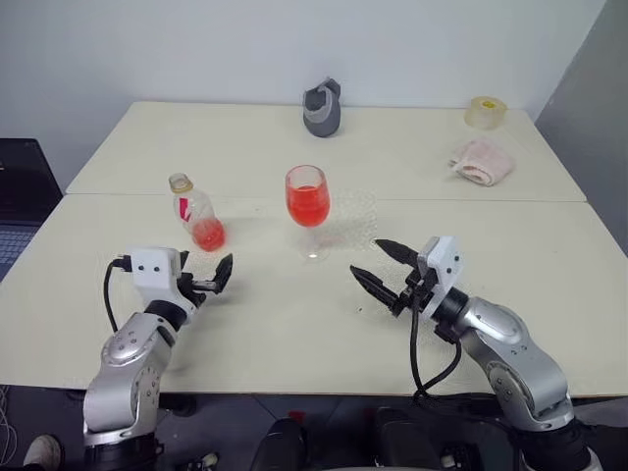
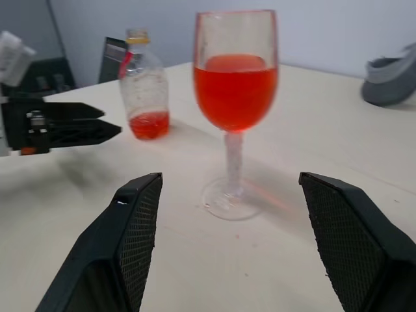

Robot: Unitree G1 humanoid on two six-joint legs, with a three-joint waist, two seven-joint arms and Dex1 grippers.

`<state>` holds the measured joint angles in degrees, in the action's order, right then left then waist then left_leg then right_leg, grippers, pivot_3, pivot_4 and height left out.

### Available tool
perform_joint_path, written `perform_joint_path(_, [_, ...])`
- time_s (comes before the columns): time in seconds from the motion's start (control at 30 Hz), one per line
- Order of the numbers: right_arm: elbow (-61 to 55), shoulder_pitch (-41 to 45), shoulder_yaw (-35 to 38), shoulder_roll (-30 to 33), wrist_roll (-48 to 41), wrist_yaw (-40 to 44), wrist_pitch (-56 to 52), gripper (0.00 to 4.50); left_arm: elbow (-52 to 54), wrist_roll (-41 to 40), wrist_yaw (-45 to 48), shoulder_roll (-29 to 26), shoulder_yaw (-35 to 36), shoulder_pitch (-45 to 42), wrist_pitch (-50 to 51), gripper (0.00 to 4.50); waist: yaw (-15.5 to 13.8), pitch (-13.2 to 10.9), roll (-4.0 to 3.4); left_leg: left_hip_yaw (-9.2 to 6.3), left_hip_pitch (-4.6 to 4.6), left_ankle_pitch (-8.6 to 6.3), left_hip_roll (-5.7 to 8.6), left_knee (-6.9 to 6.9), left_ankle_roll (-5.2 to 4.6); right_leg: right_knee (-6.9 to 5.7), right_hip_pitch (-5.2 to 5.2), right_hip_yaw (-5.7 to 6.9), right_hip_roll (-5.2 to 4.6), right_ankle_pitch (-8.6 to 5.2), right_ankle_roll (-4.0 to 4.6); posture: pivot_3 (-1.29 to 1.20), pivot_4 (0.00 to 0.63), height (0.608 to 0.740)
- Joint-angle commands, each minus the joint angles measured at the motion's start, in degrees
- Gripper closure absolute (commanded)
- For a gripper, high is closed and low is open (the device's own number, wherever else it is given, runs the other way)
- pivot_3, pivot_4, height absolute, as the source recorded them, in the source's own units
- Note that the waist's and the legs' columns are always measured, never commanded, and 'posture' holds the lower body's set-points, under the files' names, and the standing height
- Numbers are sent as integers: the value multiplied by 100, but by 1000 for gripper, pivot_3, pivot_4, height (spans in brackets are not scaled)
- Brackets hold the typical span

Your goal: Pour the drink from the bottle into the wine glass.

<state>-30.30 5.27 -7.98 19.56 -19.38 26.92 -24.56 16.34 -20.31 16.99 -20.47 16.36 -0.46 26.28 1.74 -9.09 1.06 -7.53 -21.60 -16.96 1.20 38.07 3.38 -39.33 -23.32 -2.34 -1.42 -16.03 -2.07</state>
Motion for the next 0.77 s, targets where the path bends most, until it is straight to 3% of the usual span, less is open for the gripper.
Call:
perform_joint_path(0.03, [-341,-80,134,-23,76,-237,-24,885,332,-64,3,10,-35,7,8,16,2,0,0,1,2,0,0,-1,0,0,0,-1,2,0,0,0,150,740])
perform_joint_path(0.77, [-736,-662,539,-374,270,-1258,-217,885,1160,189,-431,216,-140,633,2,16,0,0,-1,3,12,-1,-3,-12,-1,18,15,-2,5,0,0,0,150,740])
